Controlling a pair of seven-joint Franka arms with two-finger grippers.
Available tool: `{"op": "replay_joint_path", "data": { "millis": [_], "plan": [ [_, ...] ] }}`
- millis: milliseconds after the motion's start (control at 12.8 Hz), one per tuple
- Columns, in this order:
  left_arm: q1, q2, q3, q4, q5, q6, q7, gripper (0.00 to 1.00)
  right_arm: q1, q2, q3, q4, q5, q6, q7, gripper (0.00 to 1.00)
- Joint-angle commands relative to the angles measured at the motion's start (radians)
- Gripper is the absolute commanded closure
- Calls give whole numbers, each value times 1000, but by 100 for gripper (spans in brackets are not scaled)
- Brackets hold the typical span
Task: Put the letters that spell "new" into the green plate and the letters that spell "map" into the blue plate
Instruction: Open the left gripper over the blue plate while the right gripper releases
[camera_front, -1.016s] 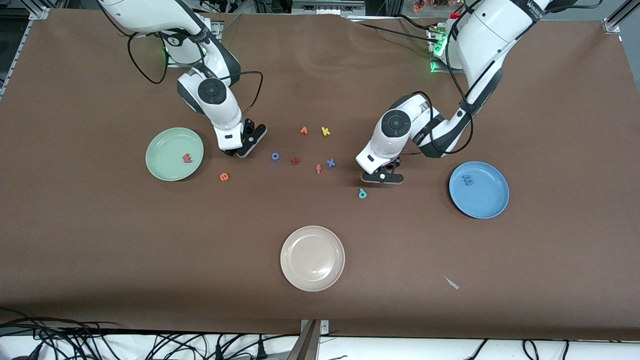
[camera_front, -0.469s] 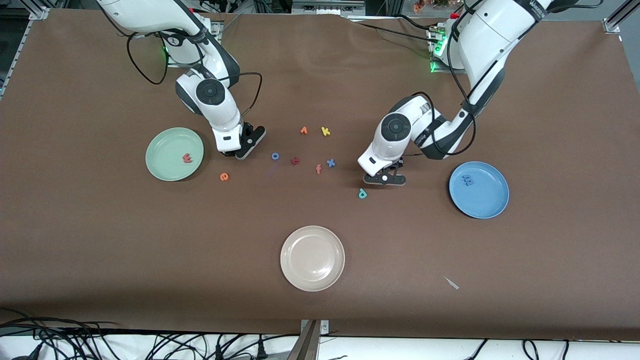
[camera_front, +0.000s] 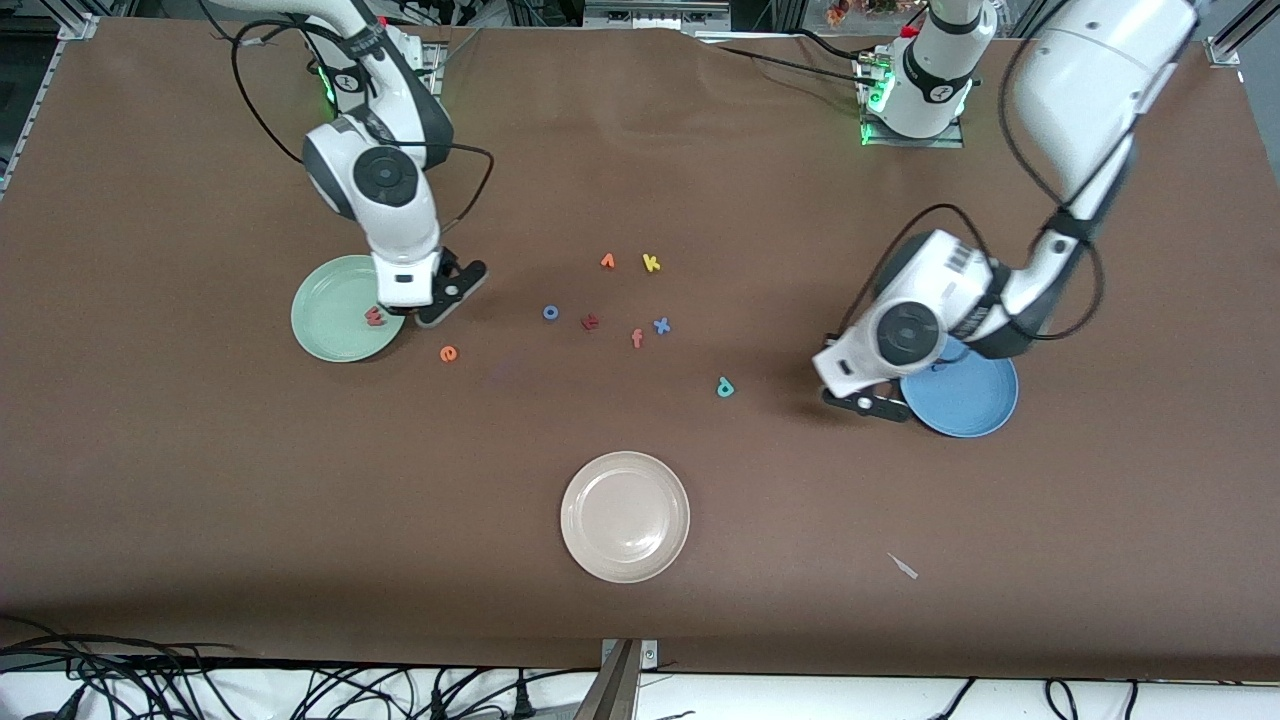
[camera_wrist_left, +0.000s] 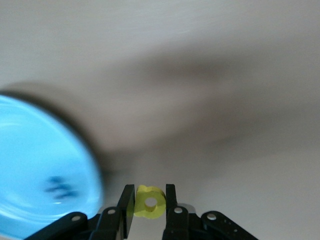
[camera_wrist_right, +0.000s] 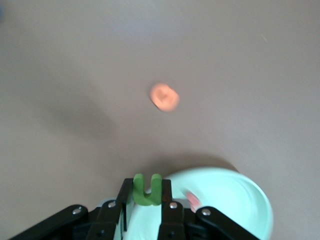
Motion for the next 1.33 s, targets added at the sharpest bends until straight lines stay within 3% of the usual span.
{"op": "replay_joint_path", "data": {
  "millis": [0, 156, 235, 313, 391, 469, 704, 938, 1094, 1251],
  "plan": [
    [91, -16, -10, -15, 14, -25, 200, 100, -3, -35, -140, -65, -13, 24, -152, 100],
    [154, 11, -1, -15, 85, -15, 303, 100, -3, -49, -200, -158, -11, 118, -183, 99],
    [177, 27, -1, -15, 111, -10, 329, 98, -3, -43, -252, -228, -11, 234, -183, 86],
    [191, 37, -2, -13, 122, -7, 347, 84, -3, -32, -316, -288, -11, 334, -200, 68],
    [200, 37, -2, -12, 107, -8, 348, 20, -3, -29, -361, -315, -11, 372, -227, 9],
    [197, 34, -7, 6, 96, -11, 336, 0, -2, -36, -362, -312, -11, 369, -237, 0],
    [144, 39, -7, 105, -108, -22, 261, 0, 0, -50, -345, -300, -11, 369, -235, 0],
    [35, 99, -9, 170, -130, -8, -4, 0, 0, -64, -238, -197, 10, 236, -186, 1],
    [-47, 148, -7, 249, -131, 21, -170, 0, 1, -55, -137, -108, 137, 99, -81, 1],
    [-113, 169, -7, 255, -130, 134, -323, 0, 10, -24, -104, -66, 286, 85, -5, 1]
  ]
}}
